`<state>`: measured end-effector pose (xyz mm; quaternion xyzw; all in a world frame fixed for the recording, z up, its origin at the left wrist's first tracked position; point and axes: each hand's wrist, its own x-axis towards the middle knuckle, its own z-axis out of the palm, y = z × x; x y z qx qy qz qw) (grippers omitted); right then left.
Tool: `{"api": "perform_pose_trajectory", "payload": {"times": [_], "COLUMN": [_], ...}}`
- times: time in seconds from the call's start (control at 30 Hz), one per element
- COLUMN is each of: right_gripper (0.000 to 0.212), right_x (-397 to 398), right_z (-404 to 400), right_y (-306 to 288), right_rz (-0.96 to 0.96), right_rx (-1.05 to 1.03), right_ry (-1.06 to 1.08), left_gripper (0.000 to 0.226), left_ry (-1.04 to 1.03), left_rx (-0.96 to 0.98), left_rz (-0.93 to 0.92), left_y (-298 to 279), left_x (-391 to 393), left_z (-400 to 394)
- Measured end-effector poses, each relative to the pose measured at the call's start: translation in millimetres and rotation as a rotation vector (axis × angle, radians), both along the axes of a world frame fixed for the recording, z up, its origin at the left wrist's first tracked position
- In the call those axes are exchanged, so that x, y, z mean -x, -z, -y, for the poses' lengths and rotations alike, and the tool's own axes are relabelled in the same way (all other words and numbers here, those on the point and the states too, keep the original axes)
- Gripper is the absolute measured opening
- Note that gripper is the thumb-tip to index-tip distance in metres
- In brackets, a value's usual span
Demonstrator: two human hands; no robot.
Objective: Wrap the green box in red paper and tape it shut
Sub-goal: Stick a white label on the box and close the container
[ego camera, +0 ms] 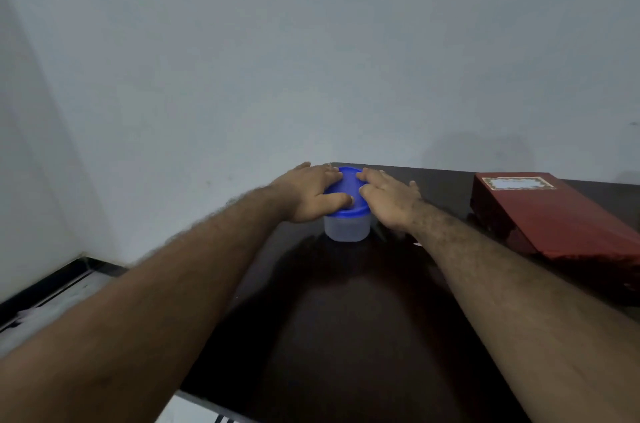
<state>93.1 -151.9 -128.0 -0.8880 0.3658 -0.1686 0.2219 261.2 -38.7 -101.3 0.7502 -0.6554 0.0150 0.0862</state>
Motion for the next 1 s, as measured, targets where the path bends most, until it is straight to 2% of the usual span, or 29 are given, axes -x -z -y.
{"api": "perform_pose_trajectory", "payload": {"times": [0.07, 0.2, 0.3, 0.57, 0.73, 0.83, 0.9, 1.0], "right_gripper": [0.056, 0.056, 0.056, 0.057, 0.057, 0.056, 0.055, 0.057], "right_x": [0, 0, 0, 0, -2, -2, -2, -2], "right_z": [-2, -7, -9, -8, -7, -8, -11, -19], "right_y": [-2, 2, 3, 4, 4, 5, 9, 14], "right_rz": [0.005, 0.045, 0.067, 0.019, 0.028, 0.040, 0.095, 0.328], "right_rx": [-0.033, -0.095, -0.111, -0.029, -0.060, -0.074, -0.095, -0.119], "right_ry": [-0.001, -0.001, 0.009, 0.017, 0.016, 0.029, 0.045, 0.136], "left_gripper": [0.093, 0.082, 0.079, 0.102, 0.093, 0.087, 0.077, 0.063], "left_ry": [-0.003, -0.036, -0.032, -0.017, 0.022, 0.017, 0.030, -0.059], "left_rx": [-0.009, -0.004, -0.017, -0.081, -0.062, -0.058, 0.011, 0.292], "left_rz": [-0.037, -0.264, -0.352, -0.106, -0.144, -0.246, -0.339, -0.455], "left_y": [8, 19, 16, -5, -3, 7, 19, 33], "left_x": [2, 4, 4, -7, -6, -12, -17, -16], "left_z": [-1, -2, -1, 21, 24, 20, 16, 12]}}
